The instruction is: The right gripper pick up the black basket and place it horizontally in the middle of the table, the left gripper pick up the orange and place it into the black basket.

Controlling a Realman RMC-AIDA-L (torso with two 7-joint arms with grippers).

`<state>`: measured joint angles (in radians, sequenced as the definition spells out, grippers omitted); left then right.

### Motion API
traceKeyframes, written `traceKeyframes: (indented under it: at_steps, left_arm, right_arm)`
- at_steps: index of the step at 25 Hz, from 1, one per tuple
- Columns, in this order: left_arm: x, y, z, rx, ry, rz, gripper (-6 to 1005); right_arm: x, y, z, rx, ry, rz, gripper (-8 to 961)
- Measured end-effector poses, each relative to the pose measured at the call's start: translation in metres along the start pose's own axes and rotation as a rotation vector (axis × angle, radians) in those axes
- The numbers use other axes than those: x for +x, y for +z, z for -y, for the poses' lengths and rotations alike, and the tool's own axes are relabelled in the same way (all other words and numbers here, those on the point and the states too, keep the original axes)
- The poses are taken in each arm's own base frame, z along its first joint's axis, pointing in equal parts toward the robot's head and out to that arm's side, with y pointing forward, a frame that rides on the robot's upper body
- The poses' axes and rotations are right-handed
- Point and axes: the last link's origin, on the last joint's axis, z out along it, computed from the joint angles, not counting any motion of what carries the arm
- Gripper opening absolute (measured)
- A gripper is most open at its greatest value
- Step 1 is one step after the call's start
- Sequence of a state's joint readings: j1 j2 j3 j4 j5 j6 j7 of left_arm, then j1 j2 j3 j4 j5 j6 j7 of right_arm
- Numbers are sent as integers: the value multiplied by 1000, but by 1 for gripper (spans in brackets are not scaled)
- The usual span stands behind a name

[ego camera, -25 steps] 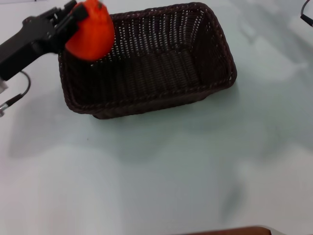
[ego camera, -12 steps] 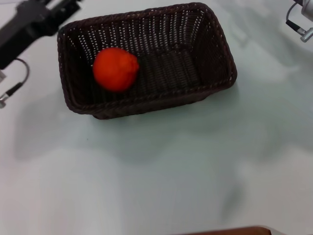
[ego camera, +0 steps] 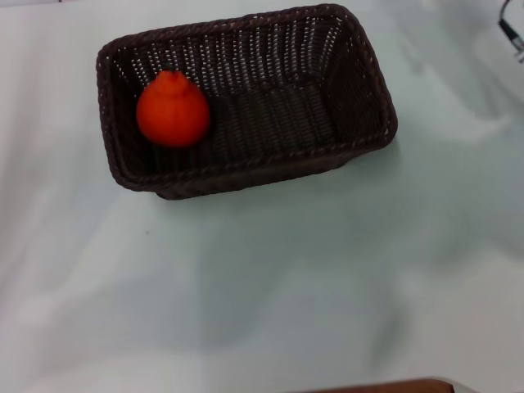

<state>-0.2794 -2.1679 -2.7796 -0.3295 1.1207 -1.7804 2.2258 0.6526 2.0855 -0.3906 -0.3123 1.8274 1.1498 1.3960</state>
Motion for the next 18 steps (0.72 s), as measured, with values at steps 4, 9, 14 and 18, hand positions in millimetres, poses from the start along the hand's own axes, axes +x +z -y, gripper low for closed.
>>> traceKeyframes:
  at_steps: [4,9,14,18]
  left_arm:
    - [17,-37,11,118,44,-34,902]
    - [25,-64,15,192,67,-33,906]
    - [22,-69,12,202,55,-22,905]
    - [19,-66,10,182,41,-11,905]
  right_arm:
    - [11,-10,-8,-52,-166,-114,887]
    - [17,-19,-12,-119,-420,-209,884]
    - [13,-18,-11,-152,-529,-232,884]
    - [11,-16,-10,-147,-528,-228,884]
